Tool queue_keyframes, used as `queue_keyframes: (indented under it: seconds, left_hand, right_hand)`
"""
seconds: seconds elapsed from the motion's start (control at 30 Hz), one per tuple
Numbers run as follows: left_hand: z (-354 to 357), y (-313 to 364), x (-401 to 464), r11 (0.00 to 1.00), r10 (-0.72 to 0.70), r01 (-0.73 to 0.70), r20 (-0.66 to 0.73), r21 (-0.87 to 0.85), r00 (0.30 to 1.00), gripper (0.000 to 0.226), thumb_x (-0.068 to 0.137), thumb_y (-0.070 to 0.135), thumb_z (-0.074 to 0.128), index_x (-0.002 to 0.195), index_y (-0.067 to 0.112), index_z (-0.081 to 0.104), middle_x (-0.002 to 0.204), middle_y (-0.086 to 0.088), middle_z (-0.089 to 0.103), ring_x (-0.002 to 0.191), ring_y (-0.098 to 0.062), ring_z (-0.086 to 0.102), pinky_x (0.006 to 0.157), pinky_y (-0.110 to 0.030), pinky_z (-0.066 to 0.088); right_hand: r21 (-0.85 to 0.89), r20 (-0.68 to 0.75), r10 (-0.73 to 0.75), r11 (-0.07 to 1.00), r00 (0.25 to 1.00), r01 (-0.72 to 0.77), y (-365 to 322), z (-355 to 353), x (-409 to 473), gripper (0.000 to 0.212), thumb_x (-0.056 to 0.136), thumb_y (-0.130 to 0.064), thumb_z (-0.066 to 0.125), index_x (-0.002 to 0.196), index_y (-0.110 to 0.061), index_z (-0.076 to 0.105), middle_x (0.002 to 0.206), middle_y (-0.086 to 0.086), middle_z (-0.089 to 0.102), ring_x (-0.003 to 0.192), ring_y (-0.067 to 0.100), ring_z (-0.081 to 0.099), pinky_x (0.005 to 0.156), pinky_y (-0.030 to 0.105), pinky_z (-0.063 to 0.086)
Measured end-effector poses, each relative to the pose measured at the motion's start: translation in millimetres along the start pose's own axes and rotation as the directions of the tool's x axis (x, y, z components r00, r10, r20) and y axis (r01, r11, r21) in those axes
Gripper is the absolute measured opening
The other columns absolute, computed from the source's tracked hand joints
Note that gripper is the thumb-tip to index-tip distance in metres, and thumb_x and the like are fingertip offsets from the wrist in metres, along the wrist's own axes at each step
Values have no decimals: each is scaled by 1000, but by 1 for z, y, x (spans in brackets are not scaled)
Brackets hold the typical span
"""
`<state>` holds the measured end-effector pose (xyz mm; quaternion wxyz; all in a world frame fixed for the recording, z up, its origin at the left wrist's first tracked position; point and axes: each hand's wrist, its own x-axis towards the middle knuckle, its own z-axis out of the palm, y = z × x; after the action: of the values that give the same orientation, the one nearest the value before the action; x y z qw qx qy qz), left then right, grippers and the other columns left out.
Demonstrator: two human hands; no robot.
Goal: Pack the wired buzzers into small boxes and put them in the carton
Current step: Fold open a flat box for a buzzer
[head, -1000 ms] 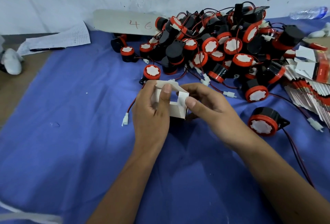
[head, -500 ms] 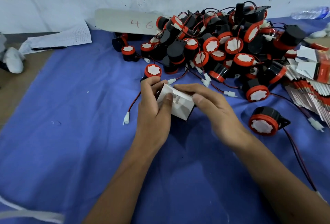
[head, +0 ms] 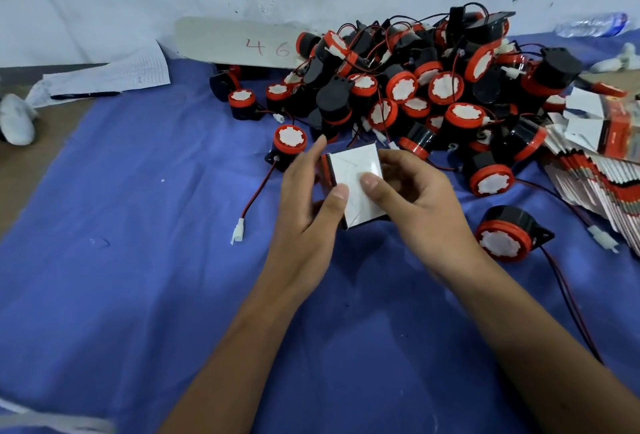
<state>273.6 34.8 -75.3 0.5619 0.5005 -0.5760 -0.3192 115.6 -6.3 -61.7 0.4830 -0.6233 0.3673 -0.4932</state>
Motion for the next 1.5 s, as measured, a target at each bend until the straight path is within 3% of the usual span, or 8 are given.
queue_keyframes:
  seconds: [0.1, 0.33, 0.57, 0.83, 1.13, 1.33, 1.43, 1.5]
  left_hand:
    - [0, -1, 0, 1000, 0, -1, 33, 27, 999, 60, 102, 34, 49, 159, 38, 31, 160, 16, 42, 149, -3, 36, 123, -41, 35]
    - [1, -6, 0, 983, 96, -103, 52, 155, 994, 57, 108, 30, 45, 161, 36, 24, 146, 46, 34, 145, 12, 30, 113, -9, 28]
    - [5, -9, -2, 978, 85, -94, 54, 188, 995, 58, 108, 31, 42, 164, 34, 24, 161, 18, 33, 151, 0, 27, 119, -16, 28]
    - [9, -9, -3, 977, 91, -99, 51, 187, 995, 59, 107, 30, 42, 164, 31, 24, 161, 13, 33, 151, -5, 29, 121, -25, 31]
    - [9, -13, -2, 989, 105, -110, 55, 98, 993, 57, 109, 30, 41, 163, 35, 24, 156, 37, 31, 149, 7, 26, 116, -10, 27]
    - [4, -16, 5, 991, -10, 8, -16, -135, 1000, 58, 106, 32, 38, 163, 26, 28, 163, 10, 41, 148, -5, 39, 122, -37, 36]
    - [2, -18, 8, 998, 1, -3, -36, -59, 999, 57, 107, 38, 39, 161, 23, 34, 152, 8, 53, 138, -4, 50, 114, -27, 44]
    - [-1, -19, 9, 990, 44, -33, -75, 140, 996, 53, 106, 44, 39, 157, 29, 42, 135, 5, 59, 123, -4, 56, 101, -20, 48]
  right_hand:
    - [-89, 36, -19, 996, 999, 22, 0, -2, -1, 37, 90, -32, 77, 124, -19, 68, 112, -5, 76, 104, 14, 73, 87, 31, 60]
    - [-74, 29, -38, 996, 999, 40, 3, -3, 0, 24, 91, -14, 77, 114, -11, 72, 100, -2, 79, 91, 15, 76, 74, 24, 58]
    - [-198, -49, -19, 980, 999, 9, 4, 1, -1, 13, 91, -16, 76, 104, -16, 74, 91, -2, 78, 85, 16, 76, 76, 43, 62]
    - [-296, -103, -19, 955, 994, -13, 3, 5, -3, 11, 91, -22, 77, 98, -15, 74, 88, 1, 77, 83, 18, 75, 74, 48, 62]
    - [-218, -81, -32, 976, 996, 14, 1, 2, -3, 19, 89, -16, 79, 107, -21, 75, 96, -11, 78, 88, 7, 75, 75, 28, 61]
    - [-69, -26, -12, 998, 1000, 10, -5, -4, 0, 31, 90, -28, 74, 120, -19, 72, 106, -8, 78, 97, 10, 75, 78, 21, 59]
    - [40, -53, 10, 999, 999, -7, -6, -5, 0, 33, 89, -16, 76, 122, -12, 70, 108, -1, 78, 100, 15, 75, 81, 27, 61]
    - [0, -77, -17, 1000, 997, 18, -8, -5, 0, 41, 84, -15, 80, 123, -14, 69, 109, -1, 77, 102, 16, 74, 87, 30, 61]
